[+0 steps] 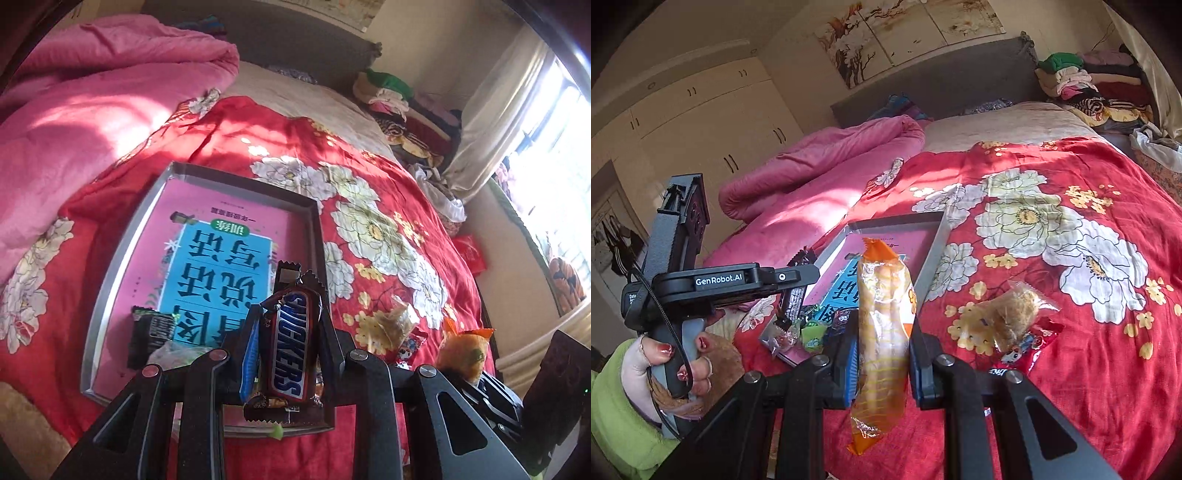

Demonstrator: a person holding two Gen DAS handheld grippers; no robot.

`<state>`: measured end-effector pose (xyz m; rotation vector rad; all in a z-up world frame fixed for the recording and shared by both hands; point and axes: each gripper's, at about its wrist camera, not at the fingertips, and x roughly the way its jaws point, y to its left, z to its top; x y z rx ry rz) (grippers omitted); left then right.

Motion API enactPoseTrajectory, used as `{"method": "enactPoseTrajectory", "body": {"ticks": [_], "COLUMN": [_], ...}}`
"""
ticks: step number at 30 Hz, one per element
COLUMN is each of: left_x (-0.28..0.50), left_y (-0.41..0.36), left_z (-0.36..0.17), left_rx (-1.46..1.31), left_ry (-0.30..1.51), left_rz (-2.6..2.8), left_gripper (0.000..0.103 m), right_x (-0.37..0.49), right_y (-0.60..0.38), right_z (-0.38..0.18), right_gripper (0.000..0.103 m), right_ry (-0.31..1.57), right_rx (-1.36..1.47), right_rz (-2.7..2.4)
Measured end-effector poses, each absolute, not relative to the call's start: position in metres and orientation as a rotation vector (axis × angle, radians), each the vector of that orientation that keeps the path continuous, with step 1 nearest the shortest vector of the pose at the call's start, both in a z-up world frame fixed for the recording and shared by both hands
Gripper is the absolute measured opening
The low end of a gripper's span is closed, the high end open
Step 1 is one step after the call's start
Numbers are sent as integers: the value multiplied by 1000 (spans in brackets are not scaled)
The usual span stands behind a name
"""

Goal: Organize snacks
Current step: 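Carry the Snickers bar over the tray with the left gripper while the right carries the bread roll, then lower the Snickers bar into the tray with the left gripper while the right lowers the bread roll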

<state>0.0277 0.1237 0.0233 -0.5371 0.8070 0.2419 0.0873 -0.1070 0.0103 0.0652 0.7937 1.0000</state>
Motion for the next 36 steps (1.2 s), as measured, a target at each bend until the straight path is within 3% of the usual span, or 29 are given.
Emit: {"method": "enactPoseTrajectory", "body": {"ticks": [28, 36], "left_x": [-29, -28], "left_y": [189, 208], "left_z": [25, 7], "left_rx": [-524, -536], "left_ry": [764, 823], "left_rz": [388, 398], "left_gripper": [29, 29], "right_x": [58, 65], "right_y": [-20, -11], "right_z": [23, 8], "right_gripper": [23, 23], "right_ry": [775, 827], "right_rx": [-60, -55], "right_rz": [1113, 1091]}}
